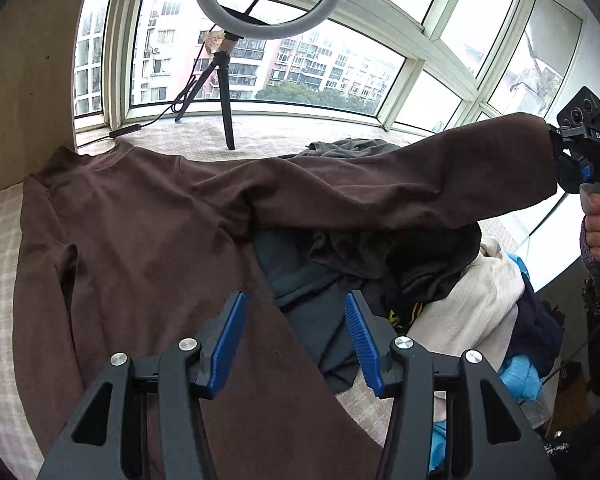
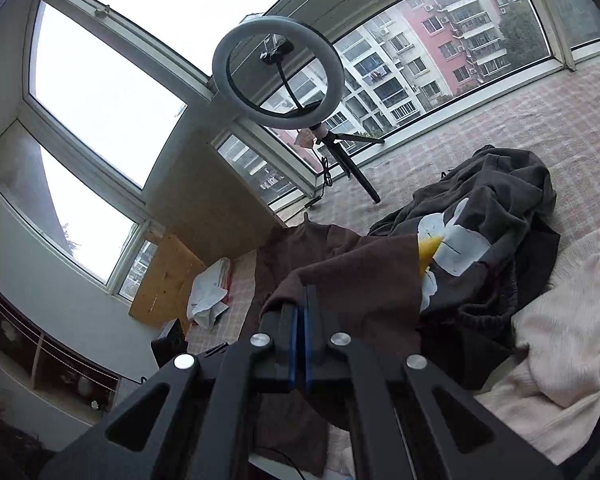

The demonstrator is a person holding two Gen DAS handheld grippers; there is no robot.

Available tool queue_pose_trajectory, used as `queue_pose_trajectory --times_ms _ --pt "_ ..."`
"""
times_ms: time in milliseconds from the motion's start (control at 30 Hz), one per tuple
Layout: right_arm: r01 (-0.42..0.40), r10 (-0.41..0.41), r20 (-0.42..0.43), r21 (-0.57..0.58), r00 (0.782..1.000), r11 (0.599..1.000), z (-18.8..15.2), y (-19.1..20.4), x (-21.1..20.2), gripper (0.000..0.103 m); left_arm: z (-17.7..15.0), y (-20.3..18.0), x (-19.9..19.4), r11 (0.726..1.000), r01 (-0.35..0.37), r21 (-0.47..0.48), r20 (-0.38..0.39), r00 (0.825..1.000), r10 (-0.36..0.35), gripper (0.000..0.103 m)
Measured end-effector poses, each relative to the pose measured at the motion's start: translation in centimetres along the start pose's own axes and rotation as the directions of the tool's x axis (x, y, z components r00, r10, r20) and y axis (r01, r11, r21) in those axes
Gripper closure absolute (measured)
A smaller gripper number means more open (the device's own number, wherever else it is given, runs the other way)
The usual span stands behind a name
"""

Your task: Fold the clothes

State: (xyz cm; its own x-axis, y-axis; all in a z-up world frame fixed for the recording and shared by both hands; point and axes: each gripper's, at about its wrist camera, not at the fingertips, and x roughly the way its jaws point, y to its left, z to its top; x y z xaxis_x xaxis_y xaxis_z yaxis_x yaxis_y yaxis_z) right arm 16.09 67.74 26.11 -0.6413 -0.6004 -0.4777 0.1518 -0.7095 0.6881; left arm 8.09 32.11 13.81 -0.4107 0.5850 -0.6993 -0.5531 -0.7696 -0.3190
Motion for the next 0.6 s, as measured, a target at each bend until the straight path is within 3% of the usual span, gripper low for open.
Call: queue_pose_trajectory --times_ms 100,167,200,300,367,400,433,467,533,600 --pt "-0.138 0.123 -0.151 -0.091 0.981 0.986 -3.1 6.4 5.7 0.101 -2.3 1.8 -2.9 0.998 -0.039 -0.057 0.036 0.999 0.041 0.054" --pt "-0.219 0.176 -0.277 -0.133 0.945 0.967 -6.7 10.2 10.0 0.101 -4.1 3.2 -4.6 0.992 -0.080 -0.093 0.050 0.995 0.085 0.054" --pt "-0.230 0.163 -0.347 -0.162 0.924 0.960 -9.1 11.5 12.4 0.101 -5.2 4.0 -5.4 0.989 -0.098 -0.115 0.049 0.993 0.104 0.054" --pt "-0.148 -0.023 -0.543 -0.269 0.839 0.952 -16.4 12.9 19.3 0.099 -8.3 6.4 -7.0 0.975 -0.136 -0.175 0.034 0.989 0.144 0.054" --pt "-0.057 -0.163 -0.653 -0.302 0.739 0.952 -20.1 11.3 22.6 0.096 -10.0 7.3 -7.6 0.969 -0.149 -0.199 0.020 0.988 0.156 0.054" --pt "-0.019 -0.213 -0.680 -0.316 0.701 0.949 -21.2 10.5 23.3 0.096 -10.7 7.6 -7.9 0.967 -0.148 -0.207 0.015 0.988 0.155 0.054" --pt "0.002 -0.242 -0.689 -0.330 0.683 0.944 -21.6 10.0 23.4 0.096 -11.2 7.6 -7.9 0.968 -0.137 -0.208 0.012 0.990 0.143 0.054" --pt "0.011 -0.259 -0.690 -0.342 0.676 0.940 -21.8 9.8 23.2 0.093 -11.7 7.5 -7.9 0.971 -0.124 -0.204 0.007 0.992 0.128 0.054" --pt "0.027 -0.287 -0.685 -0.363 0.670 0.931 -21.9 9.5 22.6 0.069 -12.1 6.8 -7.0 0.978 -0.093 -0.185 -0.009 0.996 0.093 0.054" --pt "0.016 -0.277 -0.674 -0.366 0.684 0.930 -21.3 9.9 21.7 0.065 -12.3 6.1 -6.1 0.984 -0.064 -0.169 -0.024 0.998 0.061 0.054"
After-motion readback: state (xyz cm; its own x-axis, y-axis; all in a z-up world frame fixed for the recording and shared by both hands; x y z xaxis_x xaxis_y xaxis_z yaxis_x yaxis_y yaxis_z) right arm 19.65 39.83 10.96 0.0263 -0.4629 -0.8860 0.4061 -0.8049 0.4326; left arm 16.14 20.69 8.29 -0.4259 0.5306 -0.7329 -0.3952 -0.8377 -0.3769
